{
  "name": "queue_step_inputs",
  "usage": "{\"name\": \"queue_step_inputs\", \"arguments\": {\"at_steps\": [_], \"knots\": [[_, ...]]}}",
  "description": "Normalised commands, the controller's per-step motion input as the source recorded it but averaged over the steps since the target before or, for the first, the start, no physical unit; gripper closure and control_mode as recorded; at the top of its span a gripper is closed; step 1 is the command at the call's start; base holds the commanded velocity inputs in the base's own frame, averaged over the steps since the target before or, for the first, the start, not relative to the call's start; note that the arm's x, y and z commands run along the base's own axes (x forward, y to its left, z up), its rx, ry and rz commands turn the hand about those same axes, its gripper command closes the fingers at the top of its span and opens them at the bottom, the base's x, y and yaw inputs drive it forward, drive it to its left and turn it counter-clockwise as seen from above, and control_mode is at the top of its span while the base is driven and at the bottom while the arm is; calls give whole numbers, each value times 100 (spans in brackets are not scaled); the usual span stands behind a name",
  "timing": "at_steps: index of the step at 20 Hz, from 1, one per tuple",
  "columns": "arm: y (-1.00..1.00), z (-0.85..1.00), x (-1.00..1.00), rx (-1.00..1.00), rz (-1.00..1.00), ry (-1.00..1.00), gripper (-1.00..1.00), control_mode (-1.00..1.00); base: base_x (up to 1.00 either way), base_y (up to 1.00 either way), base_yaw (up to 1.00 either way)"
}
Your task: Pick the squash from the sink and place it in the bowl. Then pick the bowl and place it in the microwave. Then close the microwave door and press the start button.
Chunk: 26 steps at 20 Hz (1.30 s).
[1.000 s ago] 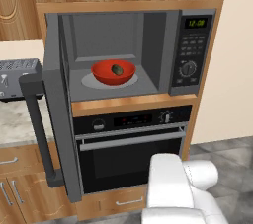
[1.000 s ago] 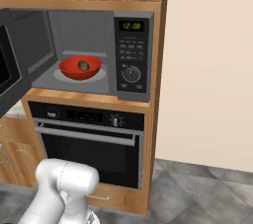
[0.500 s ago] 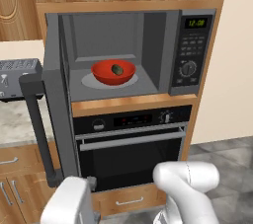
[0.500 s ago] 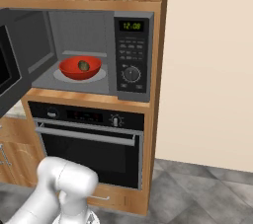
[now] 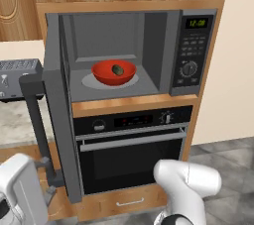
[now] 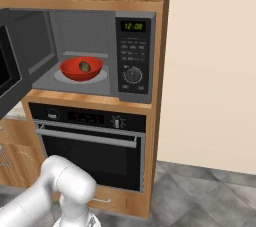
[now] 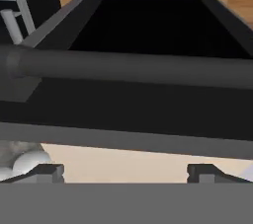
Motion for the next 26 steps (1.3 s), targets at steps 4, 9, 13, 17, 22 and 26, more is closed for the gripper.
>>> {"name": "queue_step_inputs", "arguments": {"at_steps": [4, 9, 13, 17, 22, 26], "knots": [[47, -58, 88, 0, -15, 0, -100, -100, 0, 0, 0], [1, -17, 57, 1, -9, 3, -100, -100, 0, 0, 0], [-70, 0, 31, 12, 0, 0, -100, -100, 0, 0, 0], [-100, 0, 13, 17, 1, 0, -100, -100, 0, 0, 0], [-95, 0, 36, 14, 0, 0, -100, -100, 0, 0, 0], [-76, 2, 56, 11, 0, 0, -100, -100, 0, 0, 0]]}}
